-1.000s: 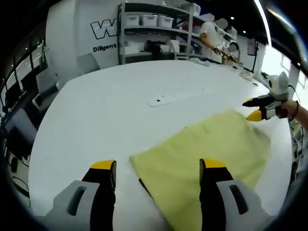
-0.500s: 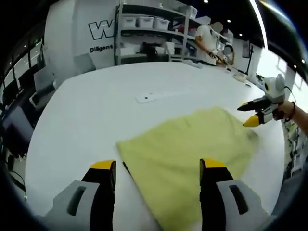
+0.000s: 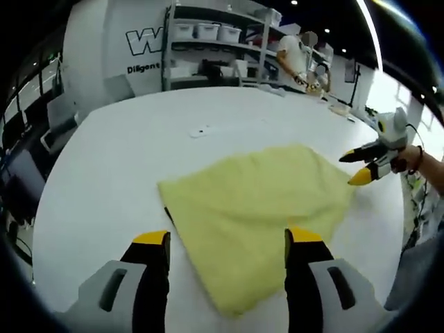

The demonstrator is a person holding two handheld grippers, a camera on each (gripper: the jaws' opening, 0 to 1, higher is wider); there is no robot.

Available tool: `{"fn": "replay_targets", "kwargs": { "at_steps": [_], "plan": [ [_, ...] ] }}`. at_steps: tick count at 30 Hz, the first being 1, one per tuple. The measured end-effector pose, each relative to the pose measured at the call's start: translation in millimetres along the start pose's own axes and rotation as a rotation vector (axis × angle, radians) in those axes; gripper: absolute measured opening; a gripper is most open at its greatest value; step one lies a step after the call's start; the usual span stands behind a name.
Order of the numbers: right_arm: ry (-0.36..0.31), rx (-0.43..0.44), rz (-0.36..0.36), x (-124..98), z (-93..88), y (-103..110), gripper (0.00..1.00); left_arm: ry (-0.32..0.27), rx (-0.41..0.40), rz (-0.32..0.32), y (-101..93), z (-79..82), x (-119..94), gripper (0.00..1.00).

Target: Fold the garment on the visible template until the final outline fits inside the template.

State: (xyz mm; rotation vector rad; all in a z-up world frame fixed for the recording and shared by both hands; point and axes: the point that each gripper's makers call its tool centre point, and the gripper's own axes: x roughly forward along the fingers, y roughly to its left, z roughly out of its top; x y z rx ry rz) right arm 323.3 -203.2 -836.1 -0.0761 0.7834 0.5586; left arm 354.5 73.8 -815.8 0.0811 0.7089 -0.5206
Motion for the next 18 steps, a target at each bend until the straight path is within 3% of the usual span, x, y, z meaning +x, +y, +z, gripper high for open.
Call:
{"fn": "replay_targets", "kwargs": {
  "at_steps": [12, 18],
  "plan": [
    [0.025, 0.017, -0.01, -11, -20.8, 0, 0.6, 0.015, -0.006, -0.016, -10.0, -22.2, -15, 0.61],
    [0.043, 0.008, -0.017, -16, -34.2, 1, 0.54, 0.029, -0.003, -0.012, -10.3, -38.0, -24, 0.54]
  ]
}}
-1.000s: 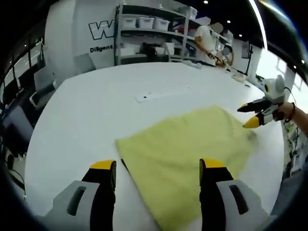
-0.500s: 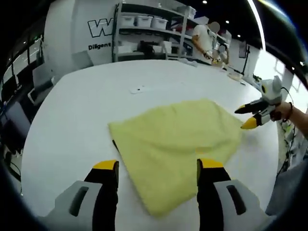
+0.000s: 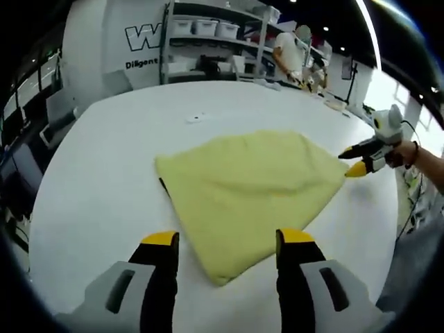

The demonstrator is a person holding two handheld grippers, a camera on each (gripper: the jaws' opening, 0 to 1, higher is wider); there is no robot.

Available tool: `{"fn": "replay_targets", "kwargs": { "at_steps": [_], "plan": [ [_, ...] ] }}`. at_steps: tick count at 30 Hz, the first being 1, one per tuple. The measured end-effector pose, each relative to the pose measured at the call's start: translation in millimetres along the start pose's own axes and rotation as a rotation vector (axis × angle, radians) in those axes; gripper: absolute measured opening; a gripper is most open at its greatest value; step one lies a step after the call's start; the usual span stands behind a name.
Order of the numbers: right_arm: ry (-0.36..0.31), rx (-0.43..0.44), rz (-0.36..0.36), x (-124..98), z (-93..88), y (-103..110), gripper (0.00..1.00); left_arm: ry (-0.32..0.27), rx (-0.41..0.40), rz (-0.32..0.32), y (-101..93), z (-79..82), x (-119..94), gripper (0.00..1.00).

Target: Fold the garment on the visible template until the final outline fits inside the template.

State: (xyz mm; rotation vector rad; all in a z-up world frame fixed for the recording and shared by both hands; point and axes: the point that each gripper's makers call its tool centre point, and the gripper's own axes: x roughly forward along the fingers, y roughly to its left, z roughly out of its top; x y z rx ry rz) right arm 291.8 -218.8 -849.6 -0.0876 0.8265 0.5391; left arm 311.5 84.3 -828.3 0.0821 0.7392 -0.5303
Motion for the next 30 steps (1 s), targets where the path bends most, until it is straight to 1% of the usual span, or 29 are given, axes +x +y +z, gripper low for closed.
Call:
{"fn": "replay_targets", "kwargs": {
  "at_steps": [3, 6, 10, 14, 15, 18, 19, 21, 23, 25, 28, 30],
  "plan": [
    [-0.001, -0.008, -0.002, -2, -3.7, 1, 0.49, 0.002, -0.003, 0.001, 0.3, -6.9, -4, 0.53],
    [-0.006, -0.014, -0.006, -5, -5.9, 1, 0.45, 0.017, 0.003, 0.005, 1.1, -15.5, -8, 0.5],
    [-0.001, -0.017, -0.001, -8, -9.9, 1, 0.4, 0.024, 0.011, 0.006, 1.4, -23.3, -13, 0.43],
    [0.005, -0.028, 0.005, -9, -15.1, 2, 0.32, 0.032, 0.004, 0.009, 2.1, -30.4, -15, 0.39],
    [0.004, -0.03, 0.005, -10, -15.9, 2, 0.31, 0.035, 0.014, 0.008, 2.4, -33.2, -15, 0.37],
    [0.007, -0.043, 0.0, -10, -19.5, 2, 0.26, 0.034, 0.004, 0.014, 5.5, -35.8, -15, 0.31],
    [0.009, -0.047, -0.005, -10, -20.4, 1, 0.23, 0.028, -0.007, 0.003, 4.4, -35.5, -15, 0.29],
    [0.004, -0.048, -0.008, -11, -21.6, -1, 0.2, 0.026, -0.001, 0.0, 4.1, -36.3, -14, 0.26],
    [0.002, -0.043, -0.011, -11, -22.6, -2, 0.18, 0.042, 0.016, 0.007, 6.0, -39.8, -12, 0.25],
    [-0.008, -0.05, -0.019, -12, -22.2, -3, 0.12, 0.047, 0.016, 0.006, 6.2, -41.0, -12, 0.21],
    [-0.014, -0.066, -0.029, -12, -22.1, -6, 0.09, 0.034, 0.024, 0.003, 7.2, -39.2, -11, 0.13],
    [-0.017, -0.06, -0.029, -12, -22.4, -7, 0.08, 0.036, 0.02, 0.0, 7.5, -39.5, -9, 0.11]
  ]
}}
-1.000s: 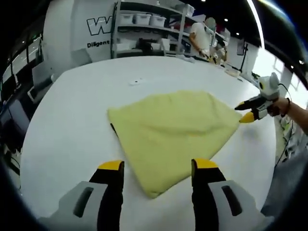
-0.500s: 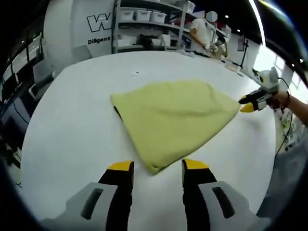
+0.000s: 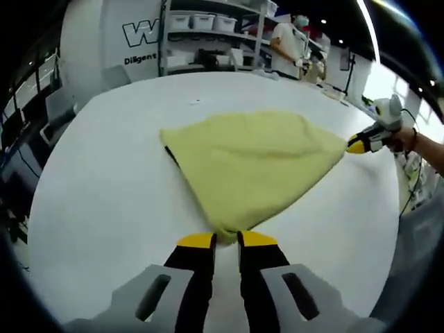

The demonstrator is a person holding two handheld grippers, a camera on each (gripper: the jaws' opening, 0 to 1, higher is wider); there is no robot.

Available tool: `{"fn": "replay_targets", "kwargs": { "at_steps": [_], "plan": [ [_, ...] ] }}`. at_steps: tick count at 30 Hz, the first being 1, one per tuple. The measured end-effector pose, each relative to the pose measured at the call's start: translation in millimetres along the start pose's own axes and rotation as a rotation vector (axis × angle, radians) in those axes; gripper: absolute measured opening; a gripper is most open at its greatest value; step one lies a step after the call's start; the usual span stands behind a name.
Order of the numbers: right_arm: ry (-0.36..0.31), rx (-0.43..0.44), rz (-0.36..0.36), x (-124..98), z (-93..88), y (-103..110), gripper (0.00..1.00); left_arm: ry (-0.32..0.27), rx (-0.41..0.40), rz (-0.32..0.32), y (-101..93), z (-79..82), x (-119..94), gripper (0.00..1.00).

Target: Fold the garment on the visible template until the final outline fits inside the template.

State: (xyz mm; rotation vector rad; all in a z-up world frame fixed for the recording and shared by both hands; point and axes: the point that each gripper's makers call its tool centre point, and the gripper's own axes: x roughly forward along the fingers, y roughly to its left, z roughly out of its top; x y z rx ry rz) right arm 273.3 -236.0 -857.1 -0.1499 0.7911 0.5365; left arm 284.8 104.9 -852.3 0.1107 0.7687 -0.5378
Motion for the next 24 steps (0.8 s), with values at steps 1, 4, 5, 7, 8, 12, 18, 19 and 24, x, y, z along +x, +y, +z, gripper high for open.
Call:
{"fn": "replay_targets", "kwargs": {
  "at_steps": [1, 4, 5, 7, 8, 12, 18, 19, 24],
  "plan": [
    [-0.003, 0.003, 0.0, -0.2, 0.2, -0.4, 0.06, 0.003, 0.002, -0.002, -0.2, -0.4, 0.8, 0.11],
    [-0.008, -0.005, -0.006, -0.8, 0.4, -2.9, 0.0, 0.001, 0.021, -0.005, 0.5, 0.2, 1.6, 0.06],
    [-0.007, -0.012, -0.01, -1.3, 0.0, -4.2, 0.0, -0.002, 0.023, -0.004, 1.2, 1.0, 1.4, 0.05],
    [-0.007, -0.006, -0.008, -1.8, -0.5, -5.0, 0.0, -0.002, 0.03, -0.008, 1.6, 1.5, 1.8, 0.04],
    [-0.007, 0.0, -0.004, -1.6, -0.7, -4.4, 0.0, -0.002, 0.036, -0.011, 1.7, 1.6, 2.2, 0.03],
    [0.0, -0.025, -0.003, -1.2, -1.5, -5.2, 0.0, 0.009, 0.07, -0.018, 1.8, -0.8, 3.5, 0.02],
    [0.012, -0.052, -0.004, -2.4, -1.4, -6.5, 0.0, 0.038, 0.244, -0.04, 2.2, -1.5, 1.1, 0.01],
    [0.012, -0.054, -0.004, -3.0, -1.1, -6.8, 0.0, 0.04, 0.276, -0.05, 2.1, -0.7, 0.6, 0.01],
    [0.013, -0.057, -0.004, -3.9, -1.3, -7.8, 0.0, 0.041, 0.29, -0.058, 4.6, 1.5, -2.3, 0.01]
  ]
}}
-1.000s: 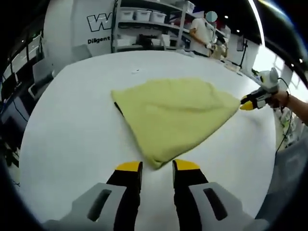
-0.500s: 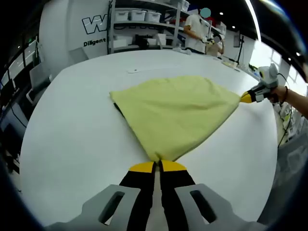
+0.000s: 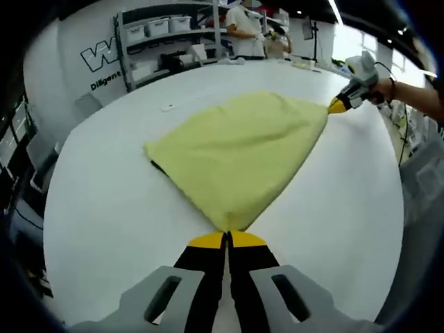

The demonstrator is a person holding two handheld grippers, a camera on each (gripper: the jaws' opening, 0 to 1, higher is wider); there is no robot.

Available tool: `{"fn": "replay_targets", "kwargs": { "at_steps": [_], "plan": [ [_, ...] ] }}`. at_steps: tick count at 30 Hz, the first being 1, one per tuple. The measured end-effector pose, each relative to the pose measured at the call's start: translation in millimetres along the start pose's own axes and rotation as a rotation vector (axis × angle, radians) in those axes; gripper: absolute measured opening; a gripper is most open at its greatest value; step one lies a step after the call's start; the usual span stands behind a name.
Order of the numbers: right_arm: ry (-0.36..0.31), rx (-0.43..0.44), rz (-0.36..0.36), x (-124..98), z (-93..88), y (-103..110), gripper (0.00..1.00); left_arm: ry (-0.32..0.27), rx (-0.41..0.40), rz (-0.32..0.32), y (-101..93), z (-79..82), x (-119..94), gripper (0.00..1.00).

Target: Fold the garment on the visible template until the final outline fits inside the template.

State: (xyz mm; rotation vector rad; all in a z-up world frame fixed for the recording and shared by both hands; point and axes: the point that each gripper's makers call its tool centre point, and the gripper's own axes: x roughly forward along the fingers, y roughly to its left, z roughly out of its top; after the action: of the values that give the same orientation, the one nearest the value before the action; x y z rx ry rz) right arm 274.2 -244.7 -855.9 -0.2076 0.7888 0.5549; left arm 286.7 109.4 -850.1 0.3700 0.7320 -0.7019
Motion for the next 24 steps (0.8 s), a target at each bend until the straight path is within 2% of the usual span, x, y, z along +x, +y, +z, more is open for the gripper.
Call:
{"fn": "replay_targets", "kwargs": {
  "at_steps": [6, 16, 24],
  "plan": [
    [0.008, -0.002, 0.001, -1, -0.4, 1, 0.0, 0.009, 0.061, -0.037, -2.1, -0.3, -2, 0.01],
    [0.021, 0.009, 0.011, -4, -4.2, 4, 0.0, 0.013, 0.026, -0.054, -5.0, -1.7, -4, 0.01],
    [0.033, 0.013, 0.018, -9, -10.0, 8, 0.0, 0.016, 0.037, -0.06, -11.6, -4.0, -10, 0.01]
  ]
}}
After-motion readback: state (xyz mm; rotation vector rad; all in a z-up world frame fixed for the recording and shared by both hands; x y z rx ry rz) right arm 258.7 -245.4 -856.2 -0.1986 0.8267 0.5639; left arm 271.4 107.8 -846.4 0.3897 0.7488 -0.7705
